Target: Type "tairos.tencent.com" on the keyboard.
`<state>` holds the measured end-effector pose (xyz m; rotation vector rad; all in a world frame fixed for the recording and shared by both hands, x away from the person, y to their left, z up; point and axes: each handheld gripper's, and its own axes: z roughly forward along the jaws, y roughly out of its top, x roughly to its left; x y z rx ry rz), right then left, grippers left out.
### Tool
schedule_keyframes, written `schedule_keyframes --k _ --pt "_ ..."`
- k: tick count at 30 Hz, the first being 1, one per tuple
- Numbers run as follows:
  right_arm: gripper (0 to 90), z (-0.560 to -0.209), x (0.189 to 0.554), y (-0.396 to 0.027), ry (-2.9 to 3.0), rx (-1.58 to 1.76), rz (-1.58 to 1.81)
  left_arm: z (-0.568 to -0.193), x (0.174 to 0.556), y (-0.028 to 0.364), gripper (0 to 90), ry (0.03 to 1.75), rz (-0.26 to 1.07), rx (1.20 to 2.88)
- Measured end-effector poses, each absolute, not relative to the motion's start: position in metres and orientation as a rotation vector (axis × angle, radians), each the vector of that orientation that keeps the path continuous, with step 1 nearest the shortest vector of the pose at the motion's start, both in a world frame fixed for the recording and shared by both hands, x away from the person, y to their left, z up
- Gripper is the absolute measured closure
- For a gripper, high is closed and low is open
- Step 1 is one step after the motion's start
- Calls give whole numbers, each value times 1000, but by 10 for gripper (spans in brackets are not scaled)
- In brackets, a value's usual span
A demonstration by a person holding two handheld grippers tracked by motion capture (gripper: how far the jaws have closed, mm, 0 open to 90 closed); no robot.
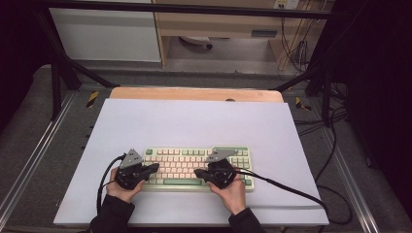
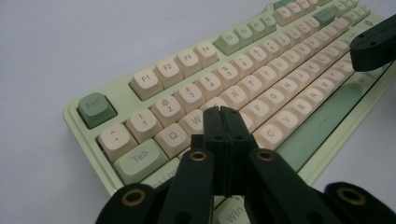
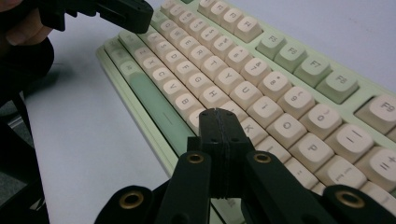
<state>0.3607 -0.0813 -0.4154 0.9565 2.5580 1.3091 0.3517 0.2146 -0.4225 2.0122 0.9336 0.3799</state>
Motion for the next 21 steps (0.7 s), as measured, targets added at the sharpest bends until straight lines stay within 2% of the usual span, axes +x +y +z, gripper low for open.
schedule_keyframes --k 21 --pt "900 -429 369 -56 2589 958 1292 -424 352 214 900 933 376 2018"
